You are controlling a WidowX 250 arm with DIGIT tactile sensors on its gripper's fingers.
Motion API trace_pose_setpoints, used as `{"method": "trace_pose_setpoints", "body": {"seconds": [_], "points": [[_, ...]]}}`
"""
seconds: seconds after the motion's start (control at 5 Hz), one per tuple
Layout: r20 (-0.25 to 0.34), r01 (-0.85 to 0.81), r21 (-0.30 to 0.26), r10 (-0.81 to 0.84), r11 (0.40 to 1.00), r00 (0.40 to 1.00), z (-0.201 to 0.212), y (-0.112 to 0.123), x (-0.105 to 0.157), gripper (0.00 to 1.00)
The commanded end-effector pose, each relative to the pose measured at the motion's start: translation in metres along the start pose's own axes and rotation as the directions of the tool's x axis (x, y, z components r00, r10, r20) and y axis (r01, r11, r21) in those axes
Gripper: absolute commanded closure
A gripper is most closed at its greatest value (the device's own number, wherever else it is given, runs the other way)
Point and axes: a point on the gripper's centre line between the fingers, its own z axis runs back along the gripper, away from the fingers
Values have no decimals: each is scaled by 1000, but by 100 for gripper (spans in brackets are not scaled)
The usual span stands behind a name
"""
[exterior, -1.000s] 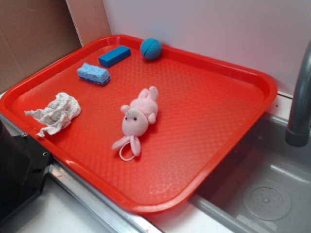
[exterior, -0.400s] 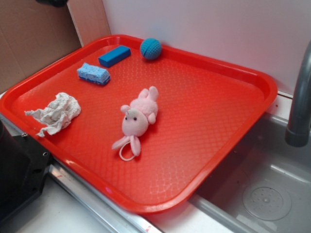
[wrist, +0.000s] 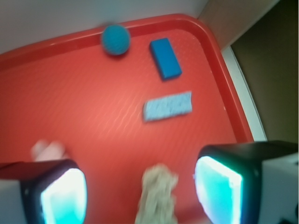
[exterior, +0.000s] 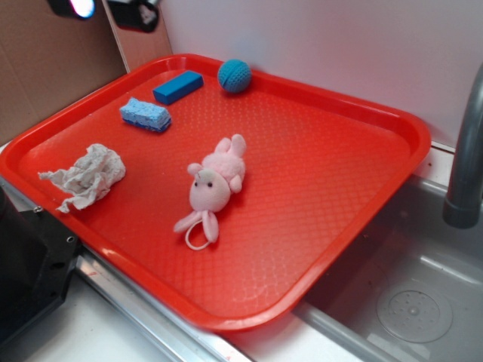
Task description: Grab the blue block.
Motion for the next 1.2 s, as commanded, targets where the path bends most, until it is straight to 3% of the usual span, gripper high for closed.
{"method": "trace_pose_setpoints", "body": {"seconds": [0.0,0.4,0.8,1.0], "points": [[99,15,50,-20,999,995,-28,19,53,0],[177,113,26,-116,993,977,-52,35,74,0],[158,117,68,-127,991,979,-83,46,87,0],[140,145,-4,-143,989,980,-102,53,90,0]]}}
